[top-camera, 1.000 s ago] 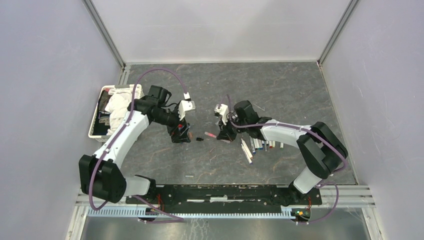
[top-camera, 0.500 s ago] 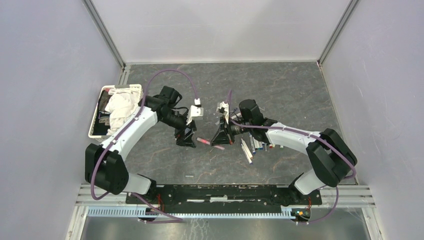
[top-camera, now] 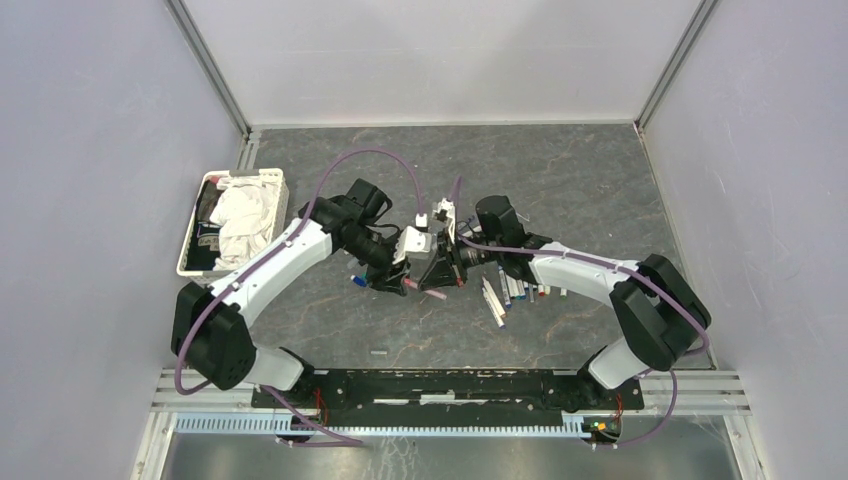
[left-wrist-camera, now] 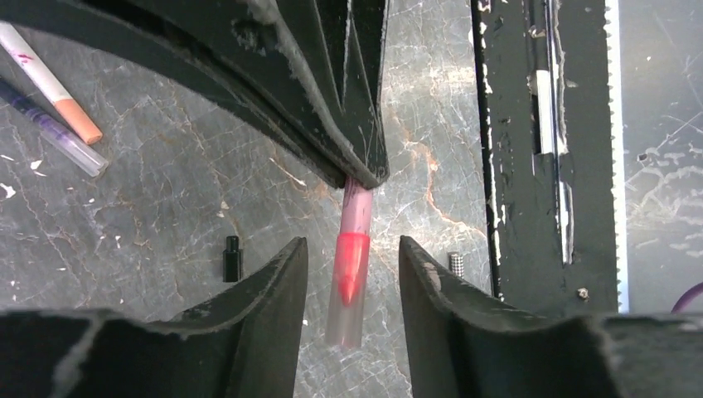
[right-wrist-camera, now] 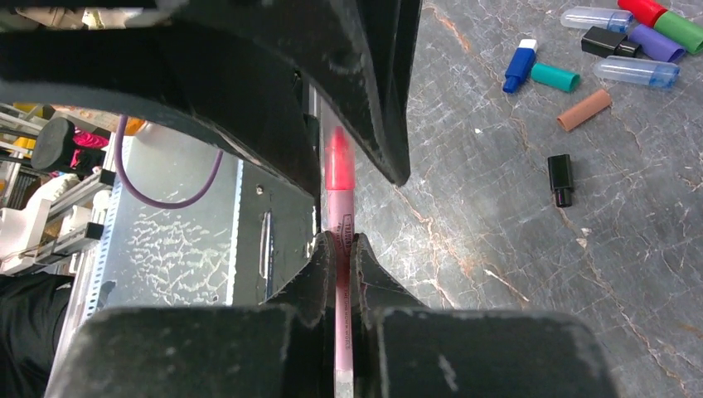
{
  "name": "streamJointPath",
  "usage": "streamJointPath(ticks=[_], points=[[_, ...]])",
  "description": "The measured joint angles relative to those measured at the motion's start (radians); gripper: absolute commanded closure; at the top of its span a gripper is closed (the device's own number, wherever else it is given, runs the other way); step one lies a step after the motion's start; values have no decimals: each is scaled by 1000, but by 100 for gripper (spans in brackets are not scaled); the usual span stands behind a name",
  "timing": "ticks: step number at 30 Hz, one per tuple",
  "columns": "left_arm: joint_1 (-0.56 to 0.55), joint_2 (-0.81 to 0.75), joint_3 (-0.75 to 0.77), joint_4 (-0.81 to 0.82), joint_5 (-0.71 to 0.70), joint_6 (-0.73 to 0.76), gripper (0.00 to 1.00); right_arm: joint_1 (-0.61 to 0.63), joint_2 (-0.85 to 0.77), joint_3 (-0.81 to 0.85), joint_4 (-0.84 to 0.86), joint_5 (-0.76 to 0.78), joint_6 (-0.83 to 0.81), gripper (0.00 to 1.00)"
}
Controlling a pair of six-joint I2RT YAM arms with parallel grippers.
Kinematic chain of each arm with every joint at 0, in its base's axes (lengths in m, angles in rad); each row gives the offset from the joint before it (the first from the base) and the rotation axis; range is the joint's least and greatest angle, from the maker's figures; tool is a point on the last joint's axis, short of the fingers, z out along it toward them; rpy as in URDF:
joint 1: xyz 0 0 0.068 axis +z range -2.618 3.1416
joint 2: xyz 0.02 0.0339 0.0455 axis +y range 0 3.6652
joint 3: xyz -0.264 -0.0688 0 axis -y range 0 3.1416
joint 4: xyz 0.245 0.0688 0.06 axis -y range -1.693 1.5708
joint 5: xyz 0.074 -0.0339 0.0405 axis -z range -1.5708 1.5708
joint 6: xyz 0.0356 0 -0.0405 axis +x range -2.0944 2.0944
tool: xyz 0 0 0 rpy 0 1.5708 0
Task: Open the pen caps
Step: Pick up the pen from the center of the board, then open the pen cap from the pen.
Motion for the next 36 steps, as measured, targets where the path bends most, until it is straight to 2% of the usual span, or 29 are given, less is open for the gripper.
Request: streamJointPath(ticks=[5, 7, 9, 12, 15, 21, 22, 27, 28, 29, 30, 32, 34, 36], points=[[-35, 19, 0, 25, -60, -27, 97, 0, 13, 16, -1, 3, 19, 100], [-45, 21, -1, 29, -76, -28, 98, -4, 15, 16, -9, 1, 19, 96], [-50, 21, -1, 29, -91, -28, 98, -3, 15, 16, -15, 3, 19, 75], [-51, 21, -1, 30, -98, -28, 98, -3, 15, 16, -9, 11, 39, 57], [-50, 21, -1, 26, -110, -28, 98, 2, 19, 16, 39, -1, 85, 54], [-51, 21, 2, 10, -99, -29, 98, 31, 67, 16, 130, -25, 158, 58], [-51, 21, 4, 8, -90, -30, 98, 35, 74, 16, 138, -28, 172, 62], [-50, 15, 22, -19, -55, -40, 98, 36, 81, 13, 176, -36, 212, 98], [-50, 12, 25, -27, -45, -40, 97, 34, 81, 10, 191, -51, 220, 100], [-50, 11, 29, -36, -36, -40, 94, 34, 81, 8, 202, -63, 224, 100], [-50, 9, 33, -50, -30, -40, 85, 34, 81, 6, 212, -75, 227, 100], [-50, 7, 40, -62, -25, -40, 57, 34, 80, 6, 217, -87, 228, 100], [-50, 7, 45, -69, -25, -36, 45, 34, 75, 6, 214, -92, 226, 100], [-50, 7, 53, -80, -35, -27, 44, 30, 61, 6, 198, -95, 217, 100]])
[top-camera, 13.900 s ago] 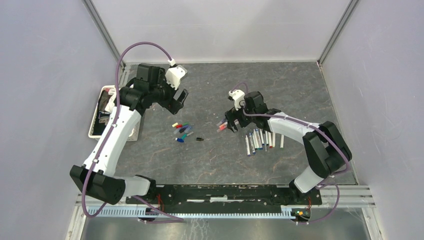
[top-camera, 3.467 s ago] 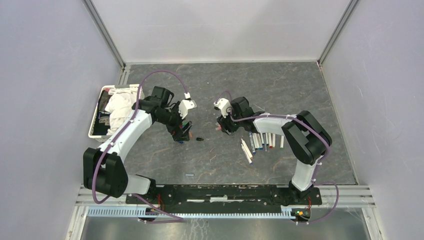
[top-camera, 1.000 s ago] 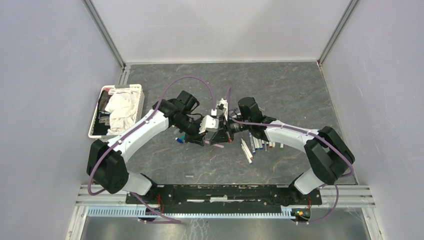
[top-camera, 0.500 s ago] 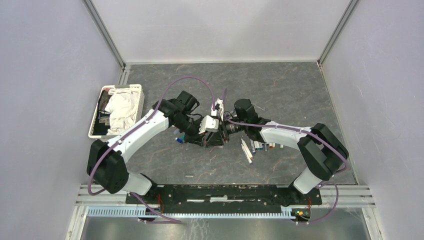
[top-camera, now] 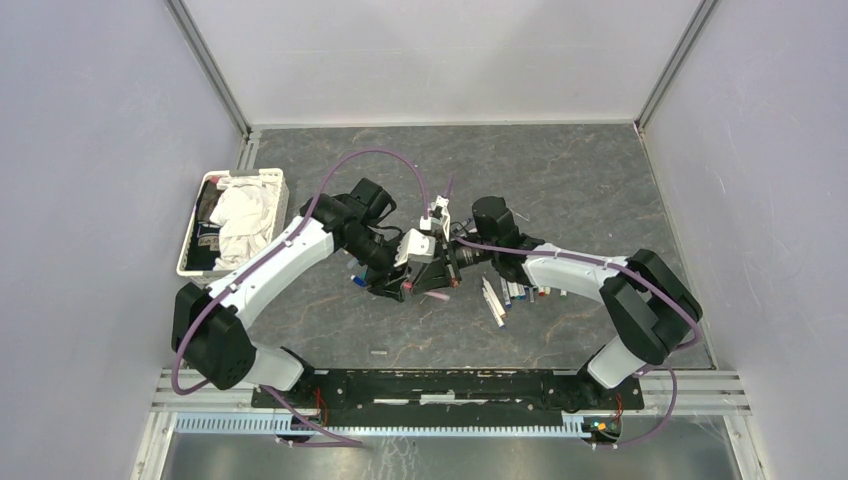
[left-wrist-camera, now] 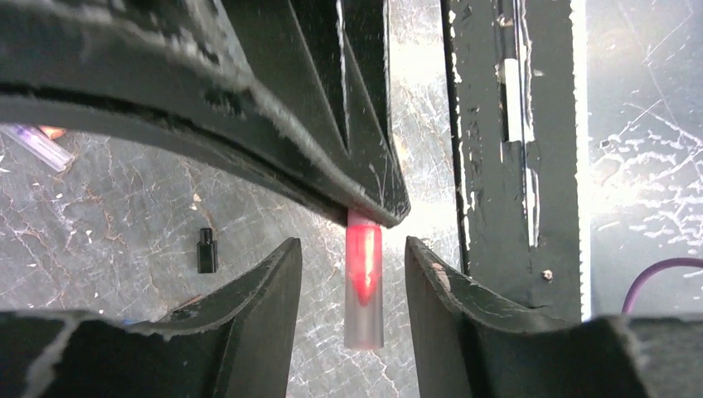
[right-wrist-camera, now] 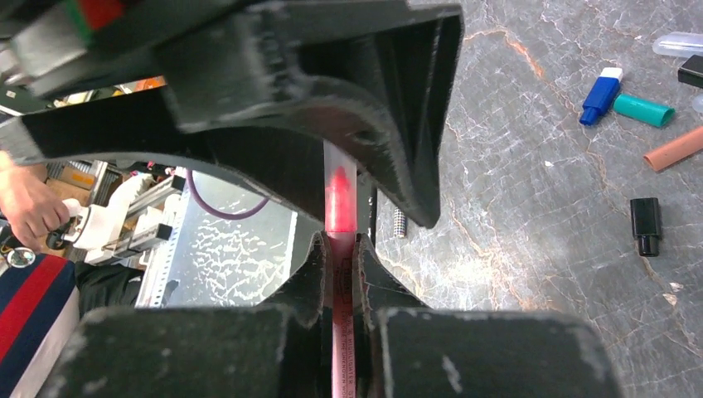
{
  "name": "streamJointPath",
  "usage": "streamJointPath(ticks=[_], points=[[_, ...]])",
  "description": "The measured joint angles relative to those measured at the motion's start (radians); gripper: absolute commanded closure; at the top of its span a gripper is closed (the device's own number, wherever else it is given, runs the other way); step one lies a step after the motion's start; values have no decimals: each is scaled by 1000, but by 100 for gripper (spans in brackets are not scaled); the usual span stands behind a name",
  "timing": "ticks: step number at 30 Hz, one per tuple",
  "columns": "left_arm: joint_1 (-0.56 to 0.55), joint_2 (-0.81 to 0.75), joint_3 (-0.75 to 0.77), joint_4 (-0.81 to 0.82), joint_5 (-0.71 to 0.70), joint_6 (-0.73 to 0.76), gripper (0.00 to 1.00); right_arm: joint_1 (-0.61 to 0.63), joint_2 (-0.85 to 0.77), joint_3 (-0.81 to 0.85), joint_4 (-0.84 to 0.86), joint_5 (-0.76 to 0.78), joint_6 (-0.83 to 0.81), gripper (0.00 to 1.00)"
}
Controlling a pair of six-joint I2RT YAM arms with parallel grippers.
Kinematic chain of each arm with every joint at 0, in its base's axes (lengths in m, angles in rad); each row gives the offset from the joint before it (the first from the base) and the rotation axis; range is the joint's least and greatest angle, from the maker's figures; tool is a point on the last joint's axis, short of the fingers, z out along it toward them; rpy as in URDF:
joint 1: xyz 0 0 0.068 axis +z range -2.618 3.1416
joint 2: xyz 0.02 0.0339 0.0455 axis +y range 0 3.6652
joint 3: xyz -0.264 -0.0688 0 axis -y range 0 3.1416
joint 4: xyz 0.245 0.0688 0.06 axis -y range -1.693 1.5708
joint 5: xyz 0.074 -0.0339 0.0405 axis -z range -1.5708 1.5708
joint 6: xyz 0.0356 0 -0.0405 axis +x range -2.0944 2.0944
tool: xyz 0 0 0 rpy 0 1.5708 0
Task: Open the pen caps
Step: Open the pen cap from the pen.
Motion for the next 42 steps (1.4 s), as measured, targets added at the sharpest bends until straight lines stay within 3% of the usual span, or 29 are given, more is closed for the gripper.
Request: streamJointPath(ticks=[17, 20, 21, 23, 26, 30, 36, 41, 42], points=[[-15, 0, 30, -27, -75, 47, 56, -2, -26, 23, -115, -5, -53, 100], [-29, 1, 30, -21, -75, 47, 67, 0, -26, 32, -115, -6, -52, 100], [-33, 1, 29, -19, -75, 47, 74, 0, -26, 34, -115, -6, -52, 96], [-36, 1, 26, -22, -75, 46, 84, -1, -24, 37, -117, -2, -53, 79], [-39, 1, 19, -17, -82, 47, 94, -3, -19, 38, -122, -3, -53, 59], [-39, 1, 18, -6, -87, 46, 98, 0, -19, 37, -110, -6, -47, 55], [-39, 0, 18, 18, -85, 45, 98, 7, -3, 34, -40, -15, 3, 61], [-39, -7, 18, 14, -74, 40, 98, 8, 11, 34, -30, -15, 23, 97], [-40, -12, 18, 13, -76, 40, 98, 7, 13, 35, -29, -18, 21, 100]])
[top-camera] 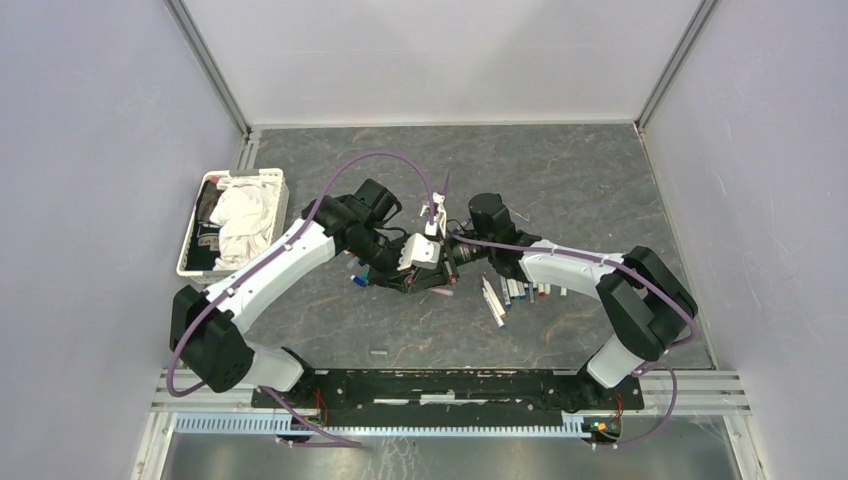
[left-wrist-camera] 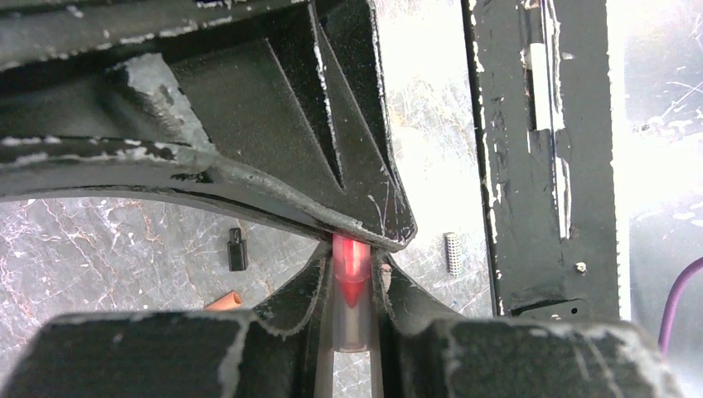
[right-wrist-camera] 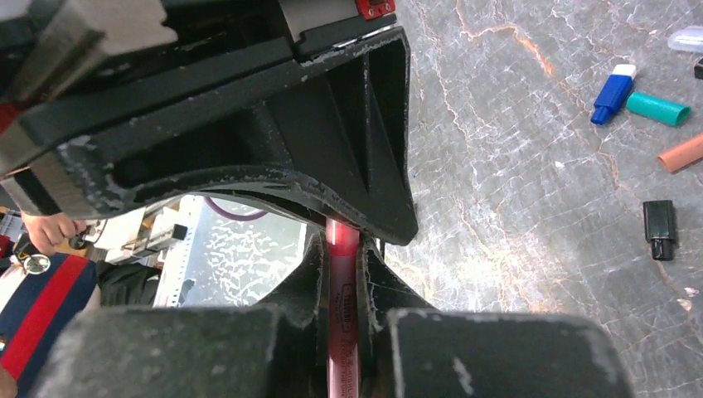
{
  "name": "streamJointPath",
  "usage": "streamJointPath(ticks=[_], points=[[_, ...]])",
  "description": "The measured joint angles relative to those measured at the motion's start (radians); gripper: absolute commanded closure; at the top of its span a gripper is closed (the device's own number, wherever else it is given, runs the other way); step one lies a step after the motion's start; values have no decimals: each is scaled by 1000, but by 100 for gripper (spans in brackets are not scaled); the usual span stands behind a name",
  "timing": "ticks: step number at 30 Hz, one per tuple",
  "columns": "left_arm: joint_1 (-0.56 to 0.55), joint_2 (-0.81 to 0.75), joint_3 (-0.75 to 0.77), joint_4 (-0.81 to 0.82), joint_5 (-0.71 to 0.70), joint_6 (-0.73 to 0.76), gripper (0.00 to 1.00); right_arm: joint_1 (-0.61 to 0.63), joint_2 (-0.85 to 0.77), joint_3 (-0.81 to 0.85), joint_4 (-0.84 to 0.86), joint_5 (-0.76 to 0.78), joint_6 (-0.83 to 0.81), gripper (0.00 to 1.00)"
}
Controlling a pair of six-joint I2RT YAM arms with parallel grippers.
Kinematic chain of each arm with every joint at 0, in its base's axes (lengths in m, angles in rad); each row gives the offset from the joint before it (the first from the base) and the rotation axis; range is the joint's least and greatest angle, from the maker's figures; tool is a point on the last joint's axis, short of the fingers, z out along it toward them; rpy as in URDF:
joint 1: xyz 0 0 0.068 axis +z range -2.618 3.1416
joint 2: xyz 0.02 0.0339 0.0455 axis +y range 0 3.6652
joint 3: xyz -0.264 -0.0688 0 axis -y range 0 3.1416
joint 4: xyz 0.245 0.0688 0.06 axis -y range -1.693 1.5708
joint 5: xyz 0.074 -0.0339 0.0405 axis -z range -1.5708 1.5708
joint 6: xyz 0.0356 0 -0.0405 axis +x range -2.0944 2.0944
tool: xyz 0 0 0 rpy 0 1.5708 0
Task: Open the pen caps
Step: Open the pen cap from the pen.
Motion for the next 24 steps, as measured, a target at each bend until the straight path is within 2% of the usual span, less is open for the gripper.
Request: streamJointPath(ticks=[4, 10, 15, 21, 24], points=[[0, -1, 0, -2, -3, -6, 98, 0, 1, 23, -64, -3, -43, 100], [17, 12, 24, -16, -10, 5, 98, -9, -2, 115, -286, 29, -209, 100], [58, 25, 58, -30, 18, 56, 98, -16, -47, 129, -332, 99, -277, 100], [146, 37, 92, -42, 105, 176, 98, -20, -79, 150, -338, 191, -358, 100], [283, 35, 107, -160, 2, 232, 98, -58, -120, 113, -499, 205, -412, 100]])
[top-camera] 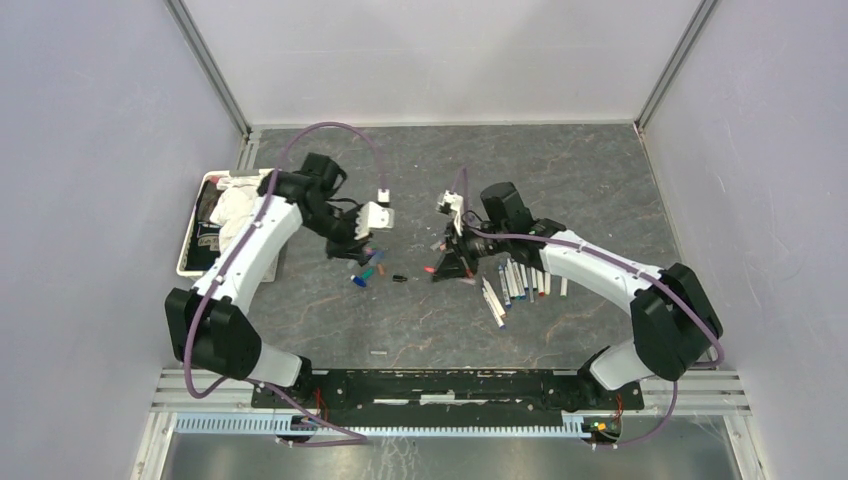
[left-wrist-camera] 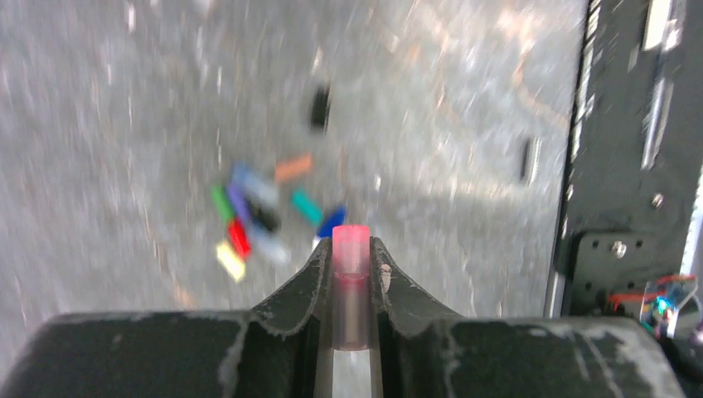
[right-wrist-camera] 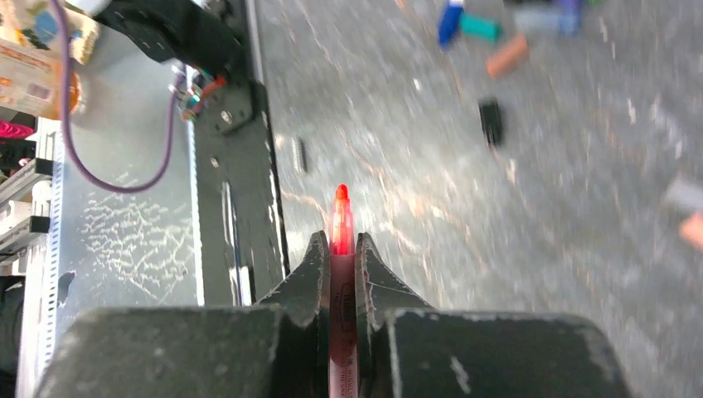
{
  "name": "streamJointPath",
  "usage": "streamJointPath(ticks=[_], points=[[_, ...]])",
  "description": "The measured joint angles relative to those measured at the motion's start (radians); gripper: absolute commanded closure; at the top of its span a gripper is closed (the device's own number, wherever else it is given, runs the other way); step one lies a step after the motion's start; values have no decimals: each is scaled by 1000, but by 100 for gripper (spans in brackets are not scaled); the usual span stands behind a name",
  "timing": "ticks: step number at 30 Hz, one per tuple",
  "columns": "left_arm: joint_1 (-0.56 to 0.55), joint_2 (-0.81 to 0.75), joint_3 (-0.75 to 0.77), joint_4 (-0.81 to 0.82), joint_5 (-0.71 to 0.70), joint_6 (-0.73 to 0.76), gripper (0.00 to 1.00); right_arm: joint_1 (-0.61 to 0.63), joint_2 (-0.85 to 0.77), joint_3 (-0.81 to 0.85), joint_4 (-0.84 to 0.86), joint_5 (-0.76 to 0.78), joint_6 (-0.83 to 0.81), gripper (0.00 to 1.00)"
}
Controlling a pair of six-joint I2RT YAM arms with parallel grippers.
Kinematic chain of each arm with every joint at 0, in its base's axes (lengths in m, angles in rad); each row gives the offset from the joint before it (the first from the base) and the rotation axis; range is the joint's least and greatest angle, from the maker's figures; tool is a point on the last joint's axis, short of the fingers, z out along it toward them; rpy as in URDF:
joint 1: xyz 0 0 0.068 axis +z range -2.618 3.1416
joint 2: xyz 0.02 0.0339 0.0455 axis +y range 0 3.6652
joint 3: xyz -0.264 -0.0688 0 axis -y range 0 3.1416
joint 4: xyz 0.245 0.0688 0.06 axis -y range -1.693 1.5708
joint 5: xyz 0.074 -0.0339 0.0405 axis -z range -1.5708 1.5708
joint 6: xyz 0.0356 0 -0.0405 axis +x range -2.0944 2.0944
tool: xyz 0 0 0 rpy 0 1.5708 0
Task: Open the pen caps
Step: Place the pen cap at the center of the board.
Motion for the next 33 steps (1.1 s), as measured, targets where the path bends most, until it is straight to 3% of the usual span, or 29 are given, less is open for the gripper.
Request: streamJointPath(ticks=[3, 12, 24, 27, 33], points=[[108, 1, 1, -68, -93, 44, 98, -35, -13, -39, -125, 27, -39, 100], [117, 0, -35, -105, -140, 87, 98, -45, -86, -77, -233, 128, -68, 100], [75, 66, -361, 456, -113, -222, 97, -175, -410, -337, -124, 769, 113, 100], [67, 114, -378, 545, -134, -266, 89, -192, -444, -405, -97, 892, 145, 100], [58, 164, -388, 636, -177, -330, 51, -225, -446, -500, -66, 1076, 195, 100]])
